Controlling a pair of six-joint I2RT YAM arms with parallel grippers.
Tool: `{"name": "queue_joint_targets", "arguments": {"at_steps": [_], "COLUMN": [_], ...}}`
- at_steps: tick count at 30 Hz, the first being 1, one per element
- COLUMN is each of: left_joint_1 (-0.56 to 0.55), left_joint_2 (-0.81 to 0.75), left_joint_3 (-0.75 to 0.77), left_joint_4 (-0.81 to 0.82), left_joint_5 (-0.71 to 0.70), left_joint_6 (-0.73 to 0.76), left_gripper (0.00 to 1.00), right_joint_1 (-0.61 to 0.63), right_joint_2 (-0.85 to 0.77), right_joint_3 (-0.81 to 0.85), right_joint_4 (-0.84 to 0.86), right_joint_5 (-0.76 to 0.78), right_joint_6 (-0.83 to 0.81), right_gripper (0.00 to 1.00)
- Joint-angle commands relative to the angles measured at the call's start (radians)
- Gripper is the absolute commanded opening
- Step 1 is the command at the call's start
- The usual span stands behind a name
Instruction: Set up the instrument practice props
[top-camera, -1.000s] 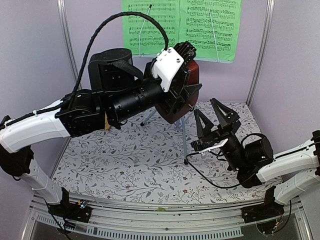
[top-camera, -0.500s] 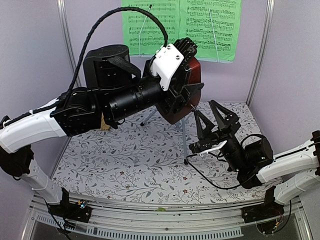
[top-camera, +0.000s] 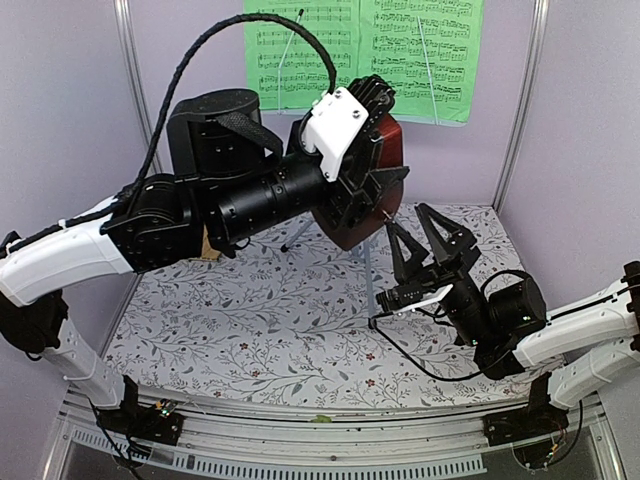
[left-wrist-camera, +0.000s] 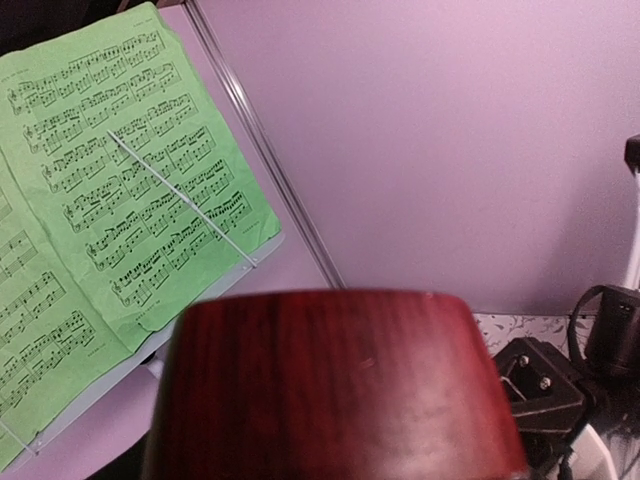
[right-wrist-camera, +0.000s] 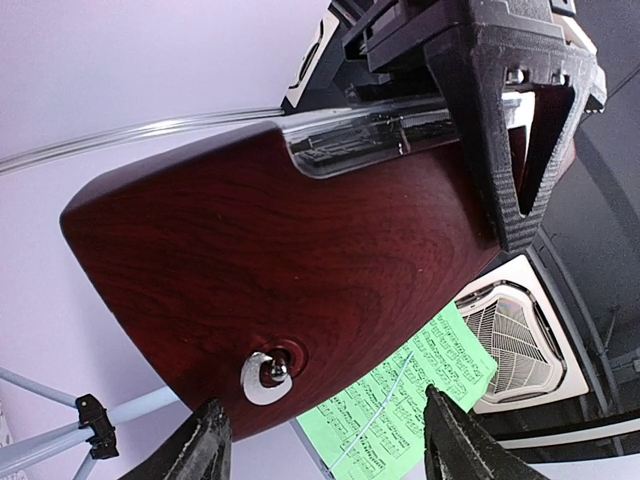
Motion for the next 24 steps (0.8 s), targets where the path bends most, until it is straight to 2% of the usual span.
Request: {"name": "queue_joint_targets", "arguments": {"at_steps": [1, 9, 24], "left_joint_1": [-0.015, -0.013, -0.002], "left_joint_2": [-0.002, 0.015, 0.036], "left_joint_3": [0.070, 0.092, 0.116], "left_joint_4": [0.067, 0.029, 0.003], "left_joint_5": [0.020, 0.043, 0.049], "left_joint_6": [-0.012, -0.042, -0.054], "left_gripper": [0.00, 0.00, 0.00], "right_joint_1": [0.008, 0.012, 0.034], "right_joint_2": [-0.002, 0.009, 0.002], "right_joint_3": [0.005, 0.012, 0.006], "right_joint_4": [0.077, 0.080, 0.064], "right_joint_5": [0.023, 0.020, 0.014], "right_joint_6": [-0.006, -0.021, -0.036], "right_gripper": [0.66, 0.62, 0.41]}}
